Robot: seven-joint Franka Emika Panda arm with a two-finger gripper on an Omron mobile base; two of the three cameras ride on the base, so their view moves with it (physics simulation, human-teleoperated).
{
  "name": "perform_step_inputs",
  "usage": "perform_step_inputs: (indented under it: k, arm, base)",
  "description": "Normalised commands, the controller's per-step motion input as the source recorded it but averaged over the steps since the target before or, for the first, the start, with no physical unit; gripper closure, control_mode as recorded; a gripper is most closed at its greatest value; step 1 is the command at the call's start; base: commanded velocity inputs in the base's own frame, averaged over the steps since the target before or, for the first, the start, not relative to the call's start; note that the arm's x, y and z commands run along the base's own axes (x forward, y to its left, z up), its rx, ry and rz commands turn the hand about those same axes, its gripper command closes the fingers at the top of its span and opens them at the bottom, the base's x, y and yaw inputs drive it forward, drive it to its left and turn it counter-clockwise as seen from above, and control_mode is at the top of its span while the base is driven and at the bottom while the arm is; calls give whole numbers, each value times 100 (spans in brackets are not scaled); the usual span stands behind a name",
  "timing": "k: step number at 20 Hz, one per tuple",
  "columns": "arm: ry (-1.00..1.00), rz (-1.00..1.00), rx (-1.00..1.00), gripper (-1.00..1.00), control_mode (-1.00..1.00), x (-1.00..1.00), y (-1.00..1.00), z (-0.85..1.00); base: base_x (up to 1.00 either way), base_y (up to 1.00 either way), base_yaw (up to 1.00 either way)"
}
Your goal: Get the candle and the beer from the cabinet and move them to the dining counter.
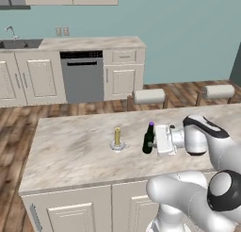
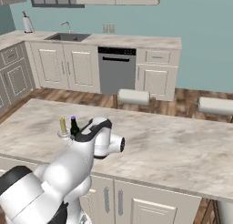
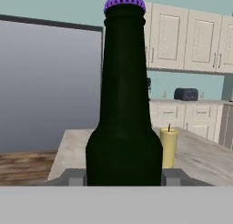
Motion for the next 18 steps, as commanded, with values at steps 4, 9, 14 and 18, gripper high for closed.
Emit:
perform_step_inputs:
  k: [4, 9, 14, 18]
  arm:
    - [-6, 1, 0, 100, -100, 22, 0, -6]
    - [-3, 0, 0, 100, -100, 19, 0, -10]
    - [0, 0, 0, 100, -100, 17, 0, -16]
    - [0, 0, 0, 100, -100, 16, 2, -20]
  base:
    - [0, 0, 0]
    - [0, 0, 0]
    - [0, 0, 0]
    - [0, 0, 0]
